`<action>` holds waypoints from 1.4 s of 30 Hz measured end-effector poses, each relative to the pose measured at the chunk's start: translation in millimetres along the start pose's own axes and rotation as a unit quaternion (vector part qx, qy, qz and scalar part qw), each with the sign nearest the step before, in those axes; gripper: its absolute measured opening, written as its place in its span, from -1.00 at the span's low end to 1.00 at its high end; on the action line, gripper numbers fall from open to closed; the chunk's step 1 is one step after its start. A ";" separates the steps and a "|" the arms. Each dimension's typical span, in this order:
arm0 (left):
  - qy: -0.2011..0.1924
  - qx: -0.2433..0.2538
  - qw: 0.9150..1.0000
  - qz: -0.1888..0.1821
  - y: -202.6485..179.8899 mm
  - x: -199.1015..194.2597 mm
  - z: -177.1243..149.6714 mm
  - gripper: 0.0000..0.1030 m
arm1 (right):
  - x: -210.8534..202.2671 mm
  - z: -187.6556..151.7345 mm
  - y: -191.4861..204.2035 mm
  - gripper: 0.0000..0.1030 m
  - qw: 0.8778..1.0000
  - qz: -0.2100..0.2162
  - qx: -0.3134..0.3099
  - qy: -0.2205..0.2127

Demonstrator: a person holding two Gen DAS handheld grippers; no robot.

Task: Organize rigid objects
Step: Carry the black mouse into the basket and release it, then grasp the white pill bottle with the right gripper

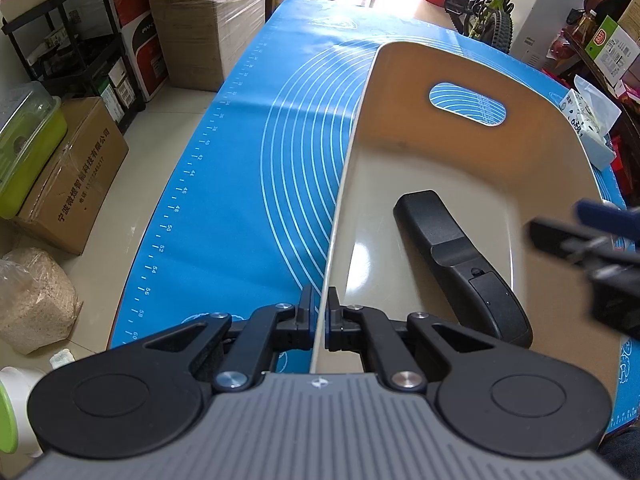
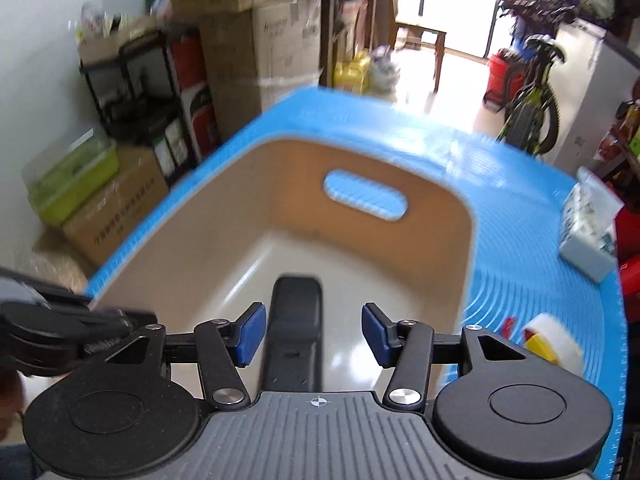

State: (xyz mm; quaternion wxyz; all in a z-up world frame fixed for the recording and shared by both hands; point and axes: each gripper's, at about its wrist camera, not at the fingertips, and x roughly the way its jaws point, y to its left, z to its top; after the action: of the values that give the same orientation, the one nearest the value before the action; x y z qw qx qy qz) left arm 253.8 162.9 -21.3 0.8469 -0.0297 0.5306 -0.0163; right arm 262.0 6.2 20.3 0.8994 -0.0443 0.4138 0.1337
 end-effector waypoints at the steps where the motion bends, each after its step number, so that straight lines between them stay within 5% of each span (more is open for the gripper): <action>1: 0.000 0.000 1.000 0.000 -0.1 0.0 0.0 -0.88 | -6.9 0.4 -5.0 0.25 1.000 -0.004 0.004 -0.009; 11: 0.000 0.000 1.000 0.000 0.0 0.1 0.0 -0.88 | -48.3 -19.5 -68.9 0.27 0.995 -0.066 0.063 -0.036; 17: 0.000 -0.001 1.000 0.000 0.2 0.3 -0.3 -0.88 | -42.5 -52.1 -110.5 0.27 0.991 -0.111 0.080 -0.007; 29: 0.000 -0.001 1.000 0.000 0.0 0.4 -0.3 -0.88 | -4.6 -126.7 -161.3 0.27 0.979 -0.128 0.138 0.076; 42: 0.000 0.000 1.000 0.001 0.2 0.6 -0.6 -0.88 | 24.0 -135.2 -155.3 -0.11 0.981 -0.136 0.093 0.103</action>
State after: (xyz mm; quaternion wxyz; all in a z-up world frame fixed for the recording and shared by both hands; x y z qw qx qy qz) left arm 253.5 163.0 -22.1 0.8467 -0.0292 0.5311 -0.0152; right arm 221.0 -163.8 -90.9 0.8620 -0.0297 0.5050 -0.0339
